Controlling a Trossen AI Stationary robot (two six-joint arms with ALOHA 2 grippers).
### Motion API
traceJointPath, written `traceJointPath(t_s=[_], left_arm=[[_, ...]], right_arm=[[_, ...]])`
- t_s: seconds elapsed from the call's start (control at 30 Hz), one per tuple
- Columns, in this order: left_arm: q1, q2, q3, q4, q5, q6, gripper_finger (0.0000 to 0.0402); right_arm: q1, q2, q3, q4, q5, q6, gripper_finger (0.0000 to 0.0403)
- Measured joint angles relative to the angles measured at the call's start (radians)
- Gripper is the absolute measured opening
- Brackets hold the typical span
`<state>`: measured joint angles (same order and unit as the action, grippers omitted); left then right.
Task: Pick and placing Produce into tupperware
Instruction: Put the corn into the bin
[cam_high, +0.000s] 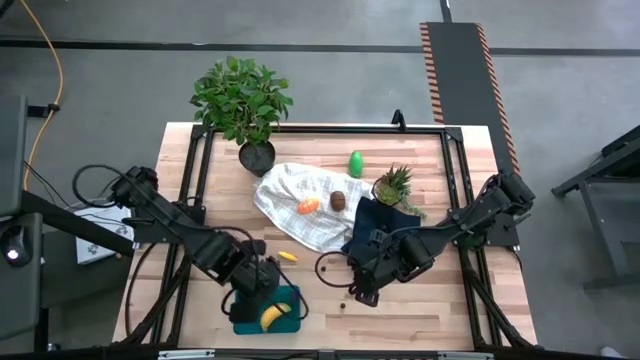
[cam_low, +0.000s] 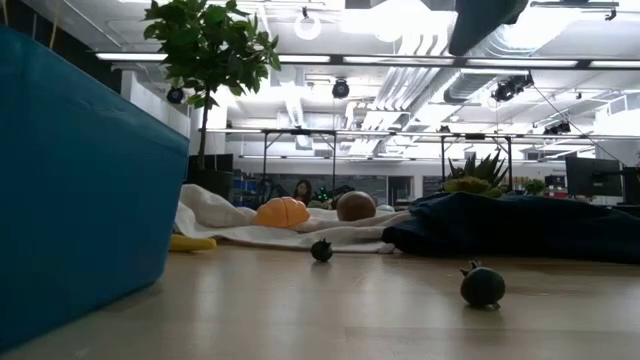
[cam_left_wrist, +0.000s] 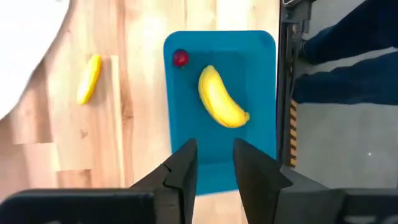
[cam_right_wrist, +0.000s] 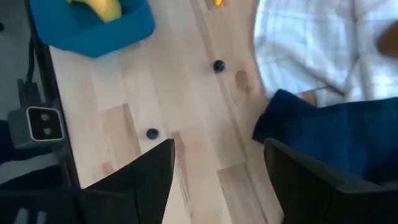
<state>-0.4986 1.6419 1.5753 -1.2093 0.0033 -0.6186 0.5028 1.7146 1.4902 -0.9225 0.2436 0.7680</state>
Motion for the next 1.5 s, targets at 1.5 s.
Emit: traceJointPath(t_s=[1.5], left_arm=[[0.479,-0.534,-0.083,-0.160,-0.144,0.334,0.0026]], right_arm=[[-0.909,0.002,0.000,-0.053,-0.243,0.104,0.0239]])
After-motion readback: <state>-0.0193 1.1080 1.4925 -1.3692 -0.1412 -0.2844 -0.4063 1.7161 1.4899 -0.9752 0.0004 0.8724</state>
